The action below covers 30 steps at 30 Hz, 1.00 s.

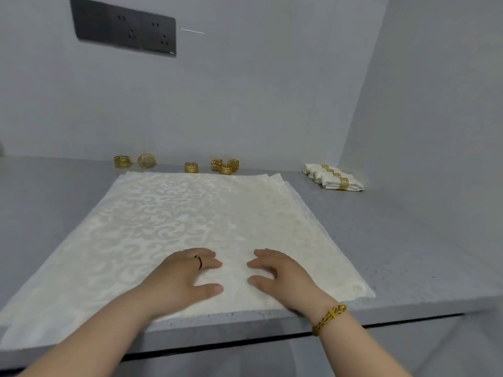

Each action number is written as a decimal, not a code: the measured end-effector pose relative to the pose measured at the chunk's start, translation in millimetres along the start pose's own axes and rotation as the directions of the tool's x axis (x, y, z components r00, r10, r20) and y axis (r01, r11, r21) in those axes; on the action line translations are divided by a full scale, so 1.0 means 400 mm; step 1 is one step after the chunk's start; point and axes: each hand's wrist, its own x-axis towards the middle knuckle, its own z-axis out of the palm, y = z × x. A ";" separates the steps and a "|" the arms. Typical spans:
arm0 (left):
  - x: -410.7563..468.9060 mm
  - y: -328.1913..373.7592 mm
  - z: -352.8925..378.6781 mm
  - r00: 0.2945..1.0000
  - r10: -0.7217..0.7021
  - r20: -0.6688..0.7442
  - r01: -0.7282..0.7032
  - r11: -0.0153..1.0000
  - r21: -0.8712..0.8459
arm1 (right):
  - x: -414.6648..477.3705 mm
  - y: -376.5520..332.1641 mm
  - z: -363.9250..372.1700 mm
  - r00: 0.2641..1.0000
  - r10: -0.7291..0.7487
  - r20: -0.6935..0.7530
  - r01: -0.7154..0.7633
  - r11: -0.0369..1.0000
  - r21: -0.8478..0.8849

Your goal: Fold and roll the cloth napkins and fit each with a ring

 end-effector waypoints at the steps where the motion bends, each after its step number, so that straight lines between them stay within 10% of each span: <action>1: -0.005 0.010 0.000 1.000 -0.001 -0.013 0.001 1.000 -0.022 | 0.002 0.001 0.003 1.000 0.015 -0.012 -0.015 1.000 0.025; 17: -0.016 0.000 0.001 1.000 0.015 0.010 -0.011 0.947 -0.320 | 0.000 0.001 0.009 0.999 0.024 -0.039 -0.025 1.000 -0.014; 20: -0.013 -0.003 0.001 1.000 0.011 0.027 0.000 0.939 -0.345 | -0.015 -0.004 0.005 0.998 -0.056 -0.007 0.056 0.986 0.157; 30: -0.010 -0.007 0.003 1.000 -0.006 0.015 0.011 0.931 -0.365 | -0.006 -0.005 0.021 0.948 -0.308 -0.083 0.298 0.948 -0.108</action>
